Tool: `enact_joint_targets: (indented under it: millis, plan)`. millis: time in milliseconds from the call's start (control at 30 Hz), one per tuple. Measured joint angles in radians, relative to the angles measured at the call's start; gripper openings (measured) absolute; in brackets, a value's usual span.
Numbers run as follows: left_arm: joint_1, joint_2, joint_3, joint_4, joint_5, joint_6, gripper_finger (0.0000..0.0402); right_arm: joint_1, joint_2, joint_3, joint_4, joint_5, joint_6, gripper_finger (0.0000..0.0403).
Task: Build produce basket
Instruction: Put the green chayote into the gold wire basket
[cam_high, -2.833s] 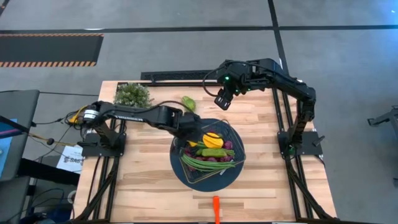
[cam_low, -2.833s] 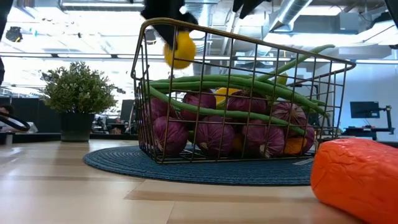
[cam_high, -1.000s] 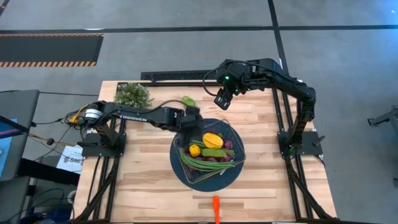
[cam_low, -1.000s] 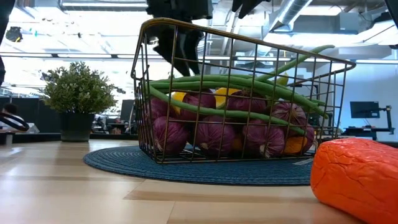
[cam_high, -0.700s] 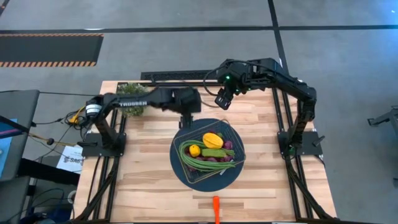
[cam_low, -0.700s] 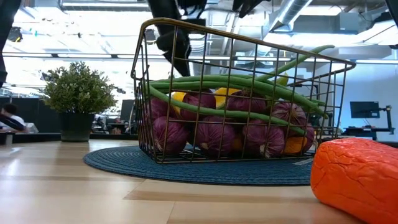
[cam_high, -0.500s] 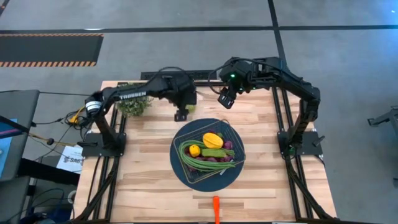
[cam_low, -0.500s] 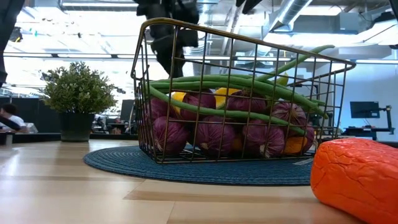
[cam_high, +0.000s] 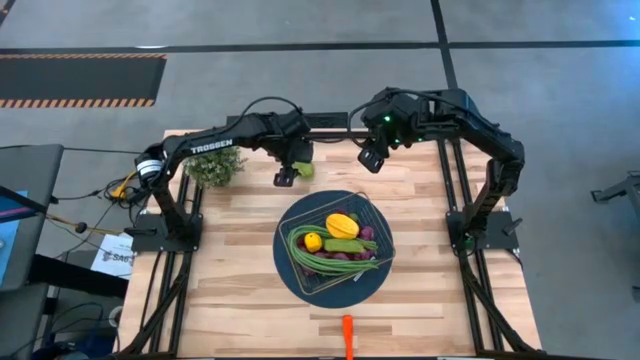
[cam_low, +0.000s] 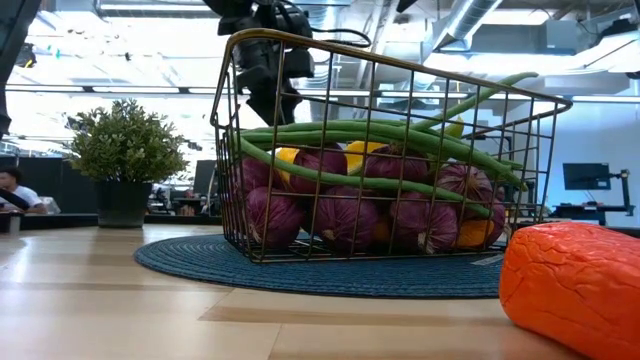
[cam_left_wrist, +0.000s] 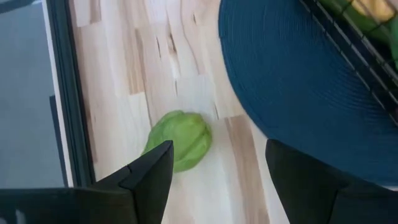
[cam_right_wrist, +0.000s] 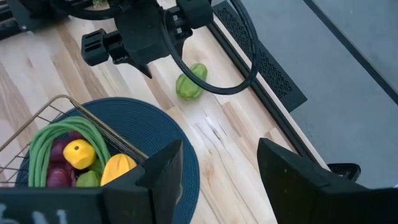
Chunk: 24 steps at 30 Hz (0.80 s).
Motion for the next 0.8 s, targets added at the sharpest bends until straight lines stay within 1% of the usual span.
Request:
enact_joint_targets:
  millis: [167, 367, 567, 800]
  plan:
    - [0.0, 0.0, 0.0, 0.008, 0.001, -0.025, 0.024, -0.007, -0.005, -0.001, -0.05, 0.001, 0.004, 0.0225]
    - [-0.003, 0.0, 0.0, 0.006, 0.001, -0.052, 0.024, -0.012, -0.034, -0.001, -0.051, 0.001, 0.011, 0.0225]
    - [-0.002, 0.0, 0.0, -0.001, 0.002, -0.061, 0.024, 0.0, -0.104, -0.001, -0.052, -0.002, 0.026, 0.0225]
    - [-0.003, 0.0, 0.0, 0.004, 0.04, -0.025, 0.024, 0.003, -0.169, 0.0, -0.051, -0.002, 0.052, 0.0225]
